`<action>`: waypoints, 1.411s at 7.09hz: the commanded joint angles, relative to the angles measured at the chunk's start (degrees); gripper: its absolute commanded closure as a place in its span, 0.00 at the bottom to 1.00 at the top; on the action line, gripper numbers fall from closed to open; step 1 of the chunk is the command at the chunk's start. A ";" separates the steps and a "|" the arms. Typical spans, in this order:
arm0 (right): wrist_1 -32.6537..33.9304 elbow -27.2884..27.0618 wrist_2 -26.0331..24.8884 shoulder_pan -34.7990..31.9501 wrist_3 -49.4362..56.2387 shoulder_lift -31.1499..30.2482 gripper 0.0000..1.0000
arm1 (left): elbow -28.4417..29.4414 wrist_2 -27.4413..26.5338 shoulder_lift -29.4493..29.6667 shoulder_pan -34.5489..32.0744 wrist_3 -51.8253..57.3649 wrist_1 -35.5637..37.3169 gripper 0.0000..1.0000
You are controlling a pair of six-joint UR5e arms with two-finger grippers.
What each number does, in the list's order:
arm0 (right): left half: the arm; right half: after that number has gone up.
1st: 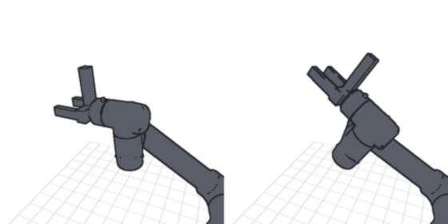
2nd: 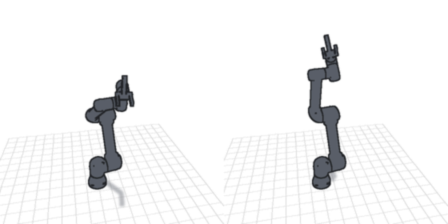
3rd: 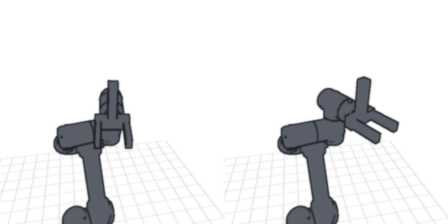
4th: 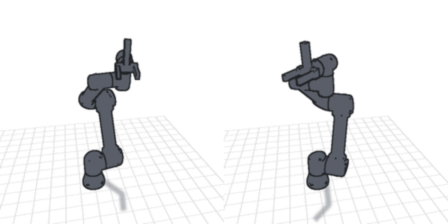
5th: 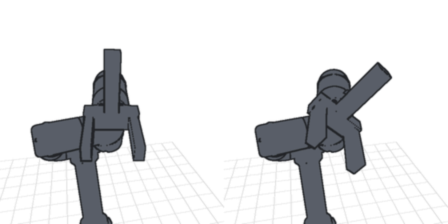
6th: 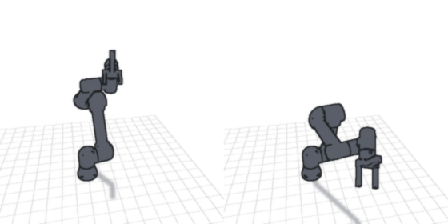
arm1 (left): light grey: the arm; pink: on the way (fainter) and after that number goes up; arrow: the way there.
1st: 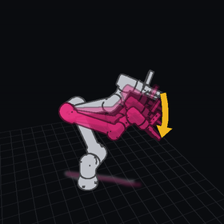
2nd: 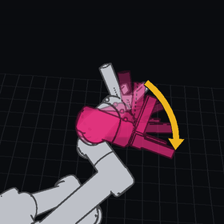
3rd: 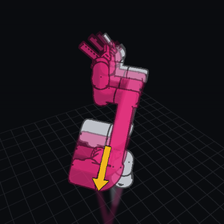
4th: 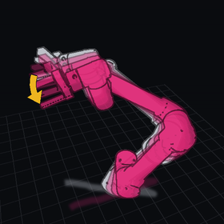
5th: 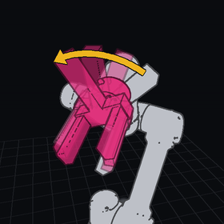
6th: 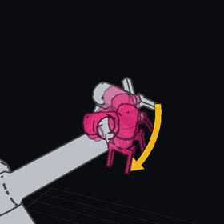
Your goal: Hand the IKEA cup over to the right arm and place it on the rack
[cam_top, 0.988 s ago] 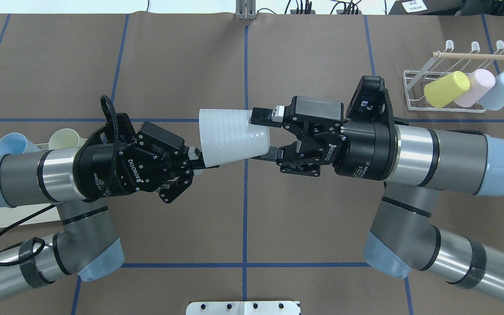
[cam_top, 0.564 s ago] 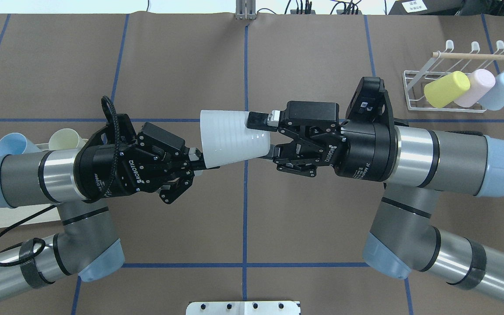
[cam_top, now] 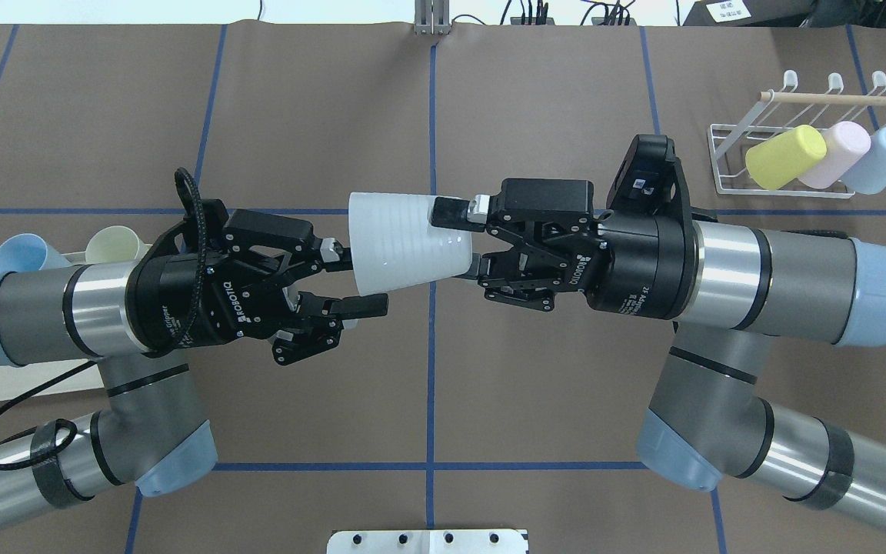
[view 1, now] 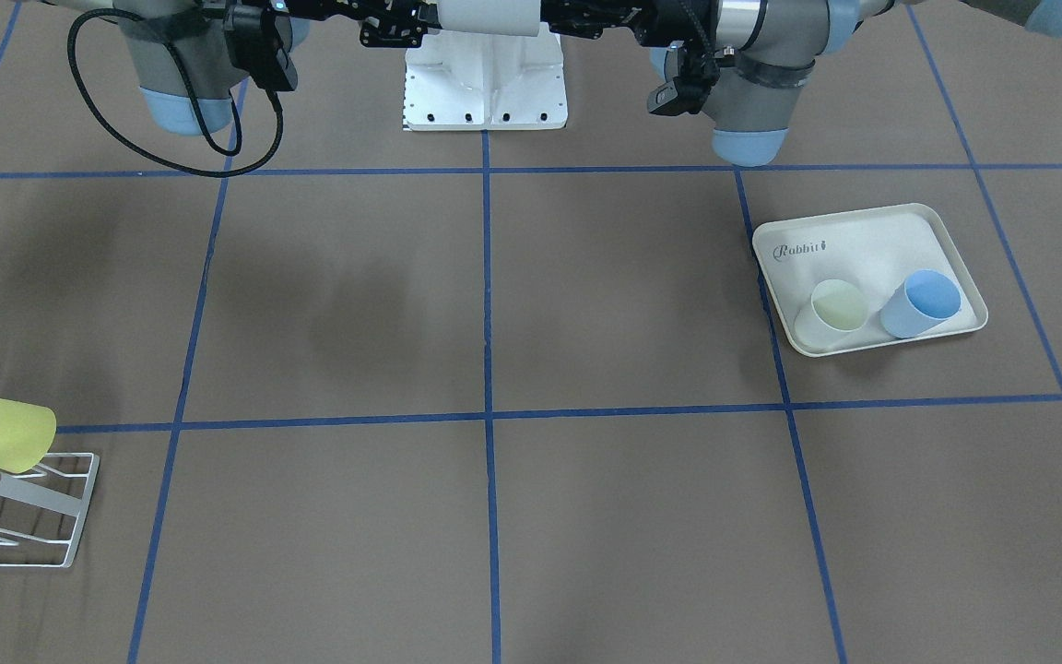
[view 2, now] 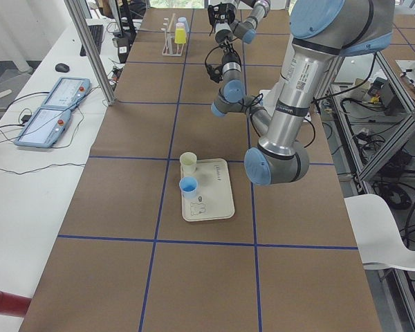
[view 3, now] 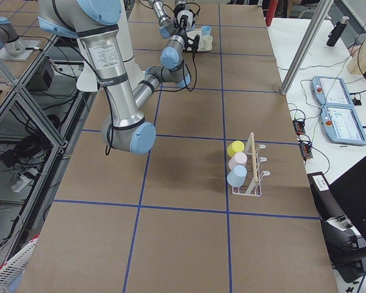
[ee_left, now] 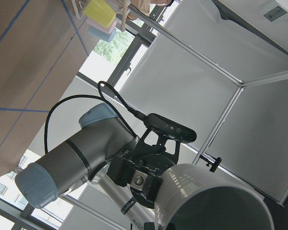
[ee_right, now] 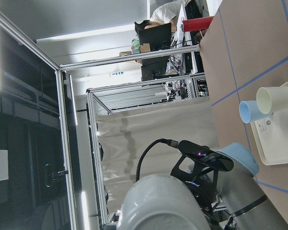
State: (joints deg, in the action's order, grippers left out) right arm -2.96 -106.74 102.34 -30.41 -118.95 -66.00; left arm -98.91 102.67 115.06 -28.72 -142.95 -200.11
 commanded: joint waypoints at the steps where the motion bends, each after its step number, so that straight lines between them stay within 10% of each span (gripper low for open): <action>1: 0.84 0.13 -0.03 -1.04 0.12 -0.26 0.87 | -1.19 0.07 -2.10 -2.02 2.13 0.07 0.00; 4: 17.31 0.04 1.89 -8.67 4.06 -0.88 0.87 | -0.40 0.77 -7.89 -9.04 5.22 0.60 0.00; 10: 65.29 0.48 9.18 -24.58 47.07 1.48 0.87 | -0.23 26.55 -12.93 -26.34 32.31 24.53 0.00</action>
State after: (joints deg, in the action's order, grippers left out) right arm 53.67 -106.40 110.02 -52.12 -80.91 -65.49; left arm -98.94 122.77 102.13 -50.69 -117.87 -182.87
